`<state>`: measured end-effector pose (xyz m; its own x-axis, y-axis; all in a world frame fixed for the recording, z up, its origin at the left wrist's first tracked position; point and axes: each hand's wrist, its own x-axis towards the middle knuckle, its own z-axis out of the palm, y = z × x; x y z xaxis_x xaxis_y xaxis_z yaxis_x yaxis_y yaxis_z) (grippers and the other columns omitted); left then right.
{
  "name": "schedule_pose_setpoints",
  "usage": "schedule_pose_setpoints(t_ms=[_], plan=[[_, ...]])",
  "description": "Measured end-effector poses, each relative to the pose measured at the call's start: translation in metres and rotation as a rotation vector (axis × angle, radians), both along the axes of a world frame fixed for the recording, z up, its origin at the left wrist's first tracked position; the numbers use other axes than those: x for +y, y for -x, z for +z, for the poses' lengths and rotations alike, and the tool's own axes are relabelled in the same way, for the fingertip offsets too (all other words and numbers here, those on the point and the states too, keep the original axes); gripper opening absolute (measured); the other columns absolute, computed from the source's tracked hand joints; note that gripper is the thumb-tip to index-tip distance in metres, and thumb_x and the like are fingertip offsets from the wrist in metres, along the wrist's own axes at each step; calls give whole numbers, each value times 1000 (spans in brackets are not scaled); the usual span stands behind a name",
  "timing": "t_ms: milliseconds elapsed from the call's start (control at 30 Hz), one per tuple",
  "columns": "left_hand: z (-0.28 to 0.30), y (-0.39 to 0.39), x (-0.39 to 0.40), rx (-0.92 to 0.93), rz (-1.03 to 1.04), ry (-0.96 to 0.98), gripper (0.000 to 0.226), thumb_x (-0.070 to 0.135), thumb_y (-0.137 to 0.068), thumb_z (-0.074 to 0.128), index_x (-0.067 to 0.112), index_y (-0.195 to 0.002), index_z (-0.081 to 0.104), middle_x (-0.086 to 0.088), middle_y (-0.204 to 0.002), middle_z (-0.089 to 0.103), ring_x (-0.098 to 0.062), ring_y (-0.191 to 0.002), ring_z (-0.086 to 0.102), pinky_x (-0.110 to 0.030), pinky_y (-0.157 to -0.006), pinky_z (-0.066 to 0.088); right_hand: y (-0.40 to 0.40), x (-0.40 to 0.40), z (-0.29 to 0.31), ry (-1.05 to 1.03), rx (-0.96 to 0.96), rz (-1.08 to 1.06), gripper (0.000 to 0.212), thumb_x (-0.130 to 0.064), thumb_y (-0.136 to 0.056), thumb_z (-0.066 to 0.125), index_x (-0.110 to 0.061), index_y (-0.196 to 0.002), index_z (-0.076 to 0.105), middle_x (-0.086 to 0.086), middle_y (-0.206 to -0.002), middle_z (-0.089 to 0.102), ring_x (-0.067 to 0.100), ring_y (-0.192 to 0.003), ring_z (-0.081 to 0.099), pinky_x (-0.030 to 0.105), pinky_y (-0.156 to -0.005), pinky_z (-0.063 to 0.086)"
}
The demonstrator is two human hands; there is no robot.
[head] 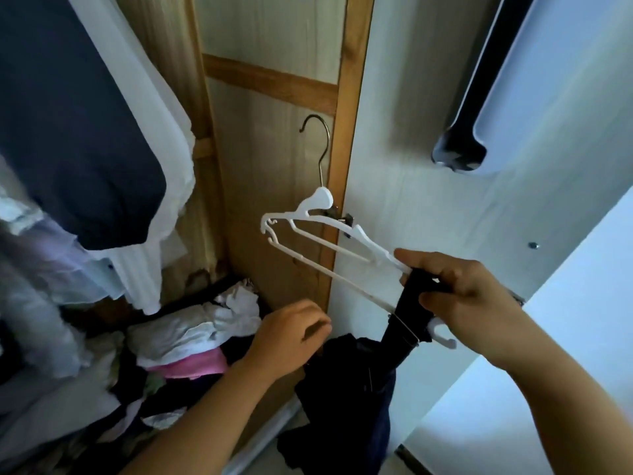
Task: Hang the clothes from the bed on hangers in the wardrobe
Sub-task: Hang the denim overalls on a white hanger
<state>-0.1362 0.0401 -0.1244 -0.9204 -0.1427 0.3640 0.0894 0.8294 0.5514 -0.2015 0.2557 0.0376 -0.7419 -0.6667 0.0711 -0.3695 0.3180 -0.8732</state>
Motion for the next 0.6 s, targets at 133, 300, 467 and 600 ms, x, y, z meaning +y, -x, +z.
schedule_pose_setpoints(t_ms=[133, 300, 467, 600], plan=[[-33, -4, 5, -111, -47, -71, 28, 40, -89, 51, 20, -98, 69, 12, -101, 63, 0, -85, 56, -9, -70, 41, -12, 11, 11, -1, -15, -103, 56, 19, -85, 45, -27, -111, 64, -3, -97, 69, 9, -76, 67, 25, -68, 55], [-44, 3, 17, -136, -67, -115, 22, 28, -91, 60, 19, -109, 67, 9, -110, 61, -4, -98, 57, -3, -78, 36, -19, 20, 34, 33, 29, -141, 53, 22, -83, 46, -17, -114, 63, 2, -94, 68, -7, -47, 55, 3, -35, 31], [-49, 22, 23, -316, -167, -112, 61, 56, -78, 64, 26, -129, 52, 18, -132, 39, 1, -121, 38, -19, -101, 34, -15, 31, 48, 68, 45, -127, 48, 4, -71, 60, -30, -101, 72, -5, -88, 74, 0, -82, 68, 40, -72, 40], [-56, 30, 38, -369, -153, 46, 22, 38, -80, 60, 20, -85, 50, 0, -105, 60, -21, -102, 55, -31, -85, 42, -8, 47, 53, 85, 77, -132, 51, 15, -72, 58, -27, -96, 74, -1, -88, 74, 8, -85, 68, 31, -72, 51]])
